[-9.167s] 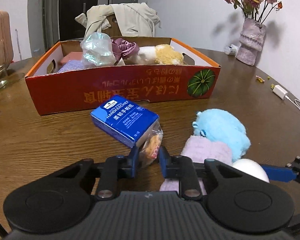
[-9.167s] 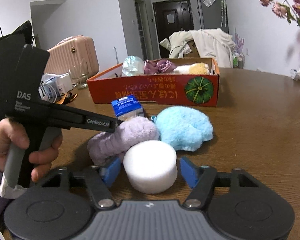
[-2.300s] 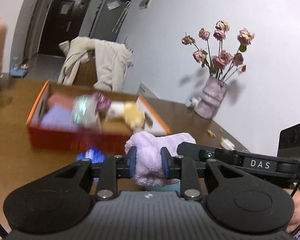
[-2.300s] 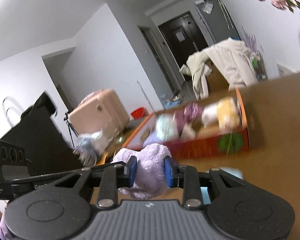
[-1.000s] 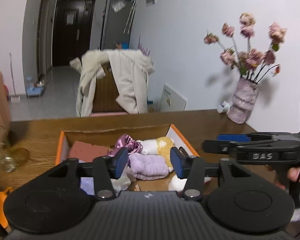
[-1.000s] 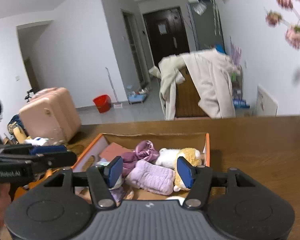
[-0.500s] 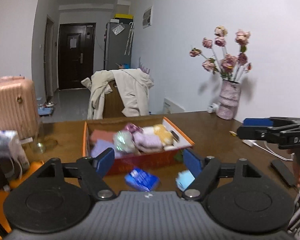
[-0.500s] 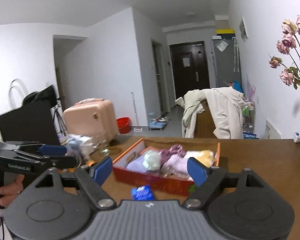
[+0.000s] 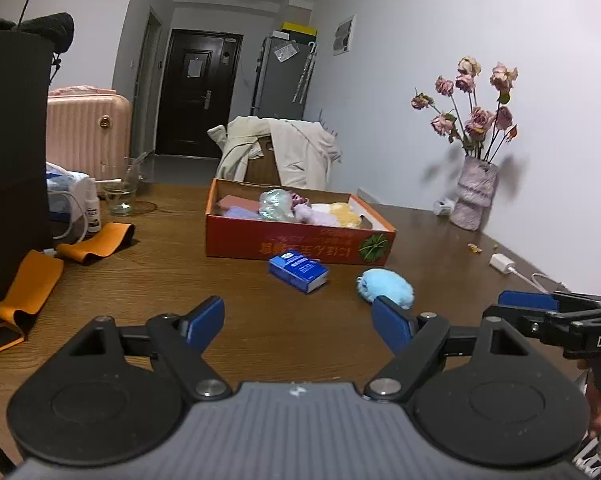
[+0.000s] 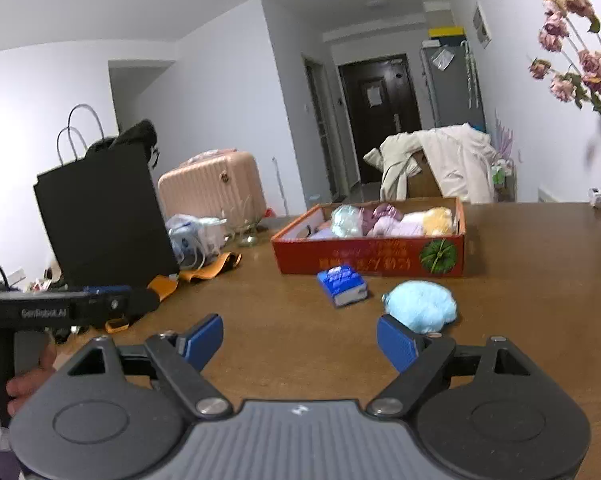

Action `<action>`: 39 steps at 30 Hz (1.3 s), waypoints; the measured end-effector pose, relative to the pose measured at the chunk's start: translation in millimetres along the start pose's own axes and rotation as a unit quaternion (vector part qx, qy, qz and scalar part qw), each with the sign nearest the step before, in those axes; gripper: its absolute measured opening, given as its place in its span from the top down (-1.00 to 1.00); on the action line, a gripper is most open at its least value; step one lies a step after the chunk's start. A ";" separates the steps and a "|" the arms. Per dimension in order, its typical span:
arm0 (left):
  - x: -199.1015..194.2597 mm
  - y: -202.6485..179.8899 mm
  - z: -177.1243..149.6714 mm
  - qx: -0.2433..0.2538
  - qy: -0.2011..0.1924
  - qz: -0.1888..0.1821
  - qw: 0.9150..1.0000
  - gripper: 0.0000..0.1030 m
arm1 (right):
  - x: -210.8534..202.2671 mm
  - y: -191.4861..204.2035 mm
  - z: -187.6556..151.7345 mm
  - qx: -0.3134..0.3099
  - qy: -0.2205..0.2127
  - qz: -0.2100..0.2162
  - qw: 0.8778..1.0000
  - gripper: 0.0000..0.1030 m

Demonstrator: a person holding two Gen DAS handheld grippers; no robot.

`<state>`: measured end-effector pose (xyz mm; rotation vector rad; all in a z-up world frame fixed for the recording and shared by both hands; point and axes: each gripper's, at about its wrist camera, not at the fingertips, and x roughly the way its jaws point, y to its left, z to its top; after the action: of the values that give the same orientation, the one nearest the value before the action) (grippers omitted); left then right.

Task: Organize soft objects
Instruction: 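Close both grippers together on the blue card box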

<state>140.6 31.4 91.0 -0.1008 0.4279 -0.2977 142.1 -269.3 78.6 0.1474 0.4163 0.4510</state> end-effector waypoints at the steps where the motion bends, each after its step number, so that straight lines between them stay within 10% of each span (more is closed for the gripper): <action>1: 0.7 0.8 -0.7 0.001 0.000 0.001 1.000 -0.62 | -0.1 0.7 -0.7 0.002 -0.002 -0.003 1.000 -0.63; 15: 86.7 18.0 2.0 -0.010 0.059 -0.019 0.998 -0.36 | 68.5 -14.7 -1.9 0.058 0.036 0.001 0.998 -0.63; 22: 181.3 32.5 30.1 0.028 0.080 -0.051 0.995 -0.24 | 140.6 -45.6 5.9 0.130 0.039 -0.002 0.991 0.00; 30: 284.0 55.3 52.7 -0.008 0.126 -0.074 0.989 0.19 | 228.5 -76.6 11.8 0.200 0.063 0.010 0.978 0.17; 39: 286.5 66.5 40.9 -0.057 0.167 -0.093 0.980 0.59 | 263.7 -86.0 15.7 0.212 0.073 0.019 0.974 0.46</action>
<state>423.8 8.8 4.7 -0.2055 0.7718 -0.4774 398.1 -227.6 -21.0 0.5390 0.6529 0.4068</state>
